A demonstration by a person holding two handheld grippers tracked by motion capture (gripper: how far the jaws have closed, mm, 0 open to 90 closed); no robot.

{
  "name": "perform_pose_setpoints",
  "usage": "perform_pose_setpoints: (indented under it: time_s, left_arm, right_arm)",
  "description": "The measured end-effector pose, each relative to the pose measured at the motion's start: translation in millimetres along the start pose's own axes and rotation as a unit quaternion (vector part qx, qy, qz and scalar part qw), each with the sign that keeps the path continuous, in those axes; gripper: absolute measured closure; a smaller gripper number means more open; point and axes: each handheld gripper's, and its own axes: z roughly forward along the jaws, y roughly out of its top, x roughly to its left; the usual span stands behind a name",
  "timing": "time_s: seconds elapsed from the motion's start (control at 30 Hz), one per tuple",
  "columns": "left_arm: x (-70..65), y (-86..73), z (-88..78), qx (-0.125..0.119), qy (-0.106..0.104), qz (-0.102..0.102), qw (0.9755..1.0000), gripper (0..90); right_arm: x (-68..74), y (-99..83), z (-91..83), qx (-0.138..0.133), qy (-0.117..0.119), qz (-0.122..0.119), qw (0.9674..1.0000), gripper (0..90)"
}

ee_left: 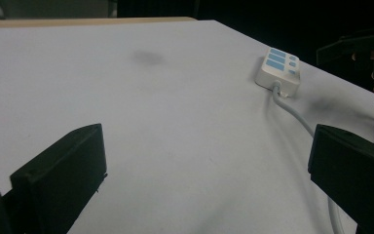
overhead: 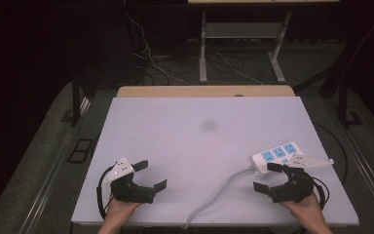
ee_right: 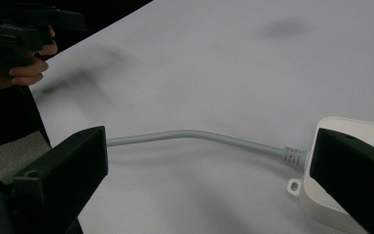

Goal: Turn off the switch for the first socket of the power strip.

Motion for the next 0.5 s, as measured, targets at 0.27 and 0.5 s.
perform_pose_setpoints:
  time_s: [0.27,0.5]
  left_arm:
    - [1.2,-0.5,-4.7,-0.003,0.002,-0.006,1.0,0.0]
    - [0.9,-0.5,-3.1,0.004,-0.002,-0.003,1.0,0.0]
  right_arm:
    - [0.1,0.8,3.2,0.009,0.004,-0.005,0.9999,0.3]
    - [-0.7,1.2,5.0,0.019,0.005,-0.003,0.9998,0.3]
